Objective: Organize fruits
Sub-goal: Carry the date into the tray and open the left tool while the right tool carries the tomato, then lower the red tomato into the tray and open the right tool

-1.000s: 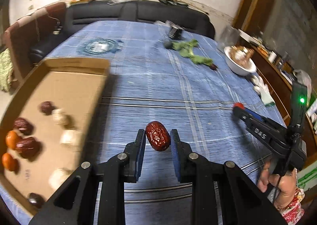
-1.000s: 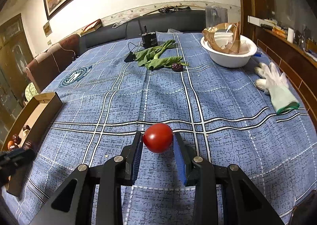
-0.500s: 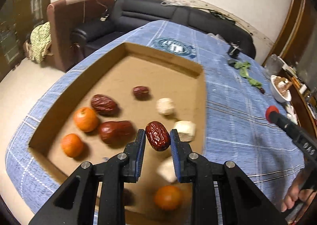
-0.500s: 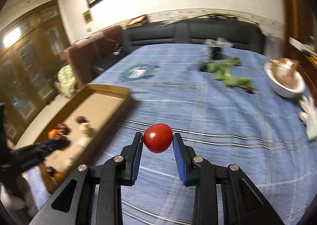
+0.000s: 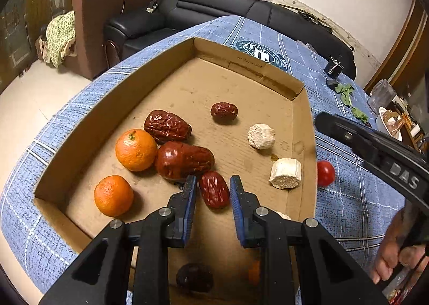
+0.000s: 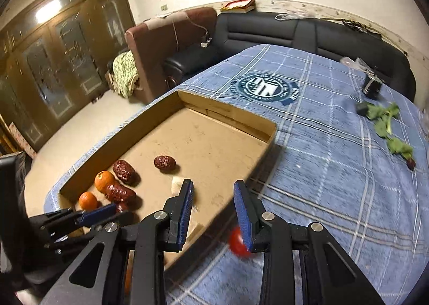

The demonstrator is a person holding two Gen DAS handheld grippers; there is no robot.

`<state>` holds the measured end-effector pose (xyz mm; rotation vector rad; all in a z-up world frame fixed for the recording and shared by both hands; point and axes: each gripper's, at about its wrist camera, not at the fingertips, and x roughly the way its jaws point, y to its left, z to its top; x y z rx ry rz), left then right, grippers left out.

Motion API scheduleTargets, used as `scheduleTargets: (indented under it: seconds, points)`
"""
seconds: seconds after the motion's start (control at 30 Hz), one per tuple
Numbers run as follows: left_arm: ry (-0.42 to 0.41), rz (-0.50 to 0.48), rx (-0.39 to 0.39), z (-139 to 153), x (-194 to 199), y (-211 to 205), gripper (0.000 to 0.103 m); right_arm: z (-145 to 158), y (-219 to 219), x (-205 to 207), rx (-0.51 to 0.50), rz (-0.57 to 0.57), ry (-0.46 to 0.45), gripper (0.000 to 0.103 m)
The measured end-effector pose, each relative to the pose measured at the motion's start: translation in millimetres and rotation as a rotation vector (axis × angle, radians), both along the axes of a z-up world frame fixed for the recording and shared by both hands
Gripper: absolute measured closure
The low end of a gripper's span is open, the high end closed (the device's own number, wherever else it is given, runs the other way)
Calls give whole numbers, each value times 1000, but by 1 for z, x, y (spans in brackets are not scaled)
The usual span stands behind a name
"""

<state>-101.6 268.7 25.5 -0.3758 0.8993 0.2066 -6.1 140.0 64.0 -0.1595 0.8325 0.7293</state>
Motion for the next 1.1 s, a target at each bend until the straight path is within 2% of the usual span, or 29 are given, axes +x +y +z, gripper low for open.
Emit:
scheduleTargets:
  seconds: [0.1, 0.2, 0.33, 0.4, 0.57, 0.7, 0.93, 1.1]
  points:
    - [1, -2, -13, -3, 2, 2, 79, 1, -1, 9, 16, -14, 11, 68]
    - [5, -14, -8, -5, 4, 1, 79, 5, -23, 14, 57, -47, 38, 68]
    - [4, -25, -13, -5, 8, 0, 78, -5, -52, 8, -8, -86, 30, 68]
    - [2, -24, -23, -4, 9, 0, 72, -15, -62, 7, -21, -97, 59, 68]
    - [-11, -22, -5, 4, 5, -6, 63, -30, -65, 11, -39, -117, 70, 68]
    - [-35, -14, 18, 16, -3, -7, 56, -38, -61, 11, -77, -124, 41, 68]
    - [-47, -4, 58, 23, -4, -11, 52, -48, -66, 10, -87, -118, 50, 70]
    - [-44, 3, 95, 22, -5, -13, 50, -37, -69, 8, -57, -124, 36, 71]
